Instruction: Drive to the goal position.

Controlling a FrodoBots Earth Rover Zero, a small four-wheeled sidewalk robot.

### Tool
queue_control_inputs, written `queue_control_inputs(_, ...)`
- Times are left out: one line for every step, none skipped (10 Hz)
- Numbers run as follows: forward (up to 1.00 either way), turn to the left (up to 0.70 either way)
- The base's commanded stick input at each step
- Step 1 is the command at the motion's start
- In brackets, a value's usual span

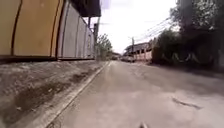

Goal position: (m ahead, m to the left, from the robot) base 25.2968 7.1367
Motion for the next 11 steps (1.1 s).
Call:
queue_control_inputs(0.70, -0.31)
queue_control_inputs(0.70, -0.02)
queue_control_inputs(0.70, 0.00)
queue_control_inputs(0.70, 0.00)
queue_control_inputs(0.70, 0.00)
queue_control_inputs(0.70, 0.00)
queue_control_inputs(0.70, 0.00)
queue_control_inputs(0.70, 0.00)
queue_control_inputs(0.70, 0.00)
queue_control_inputs(0.70, 0.00)
queue_control_inputs(0.70, 0.00)
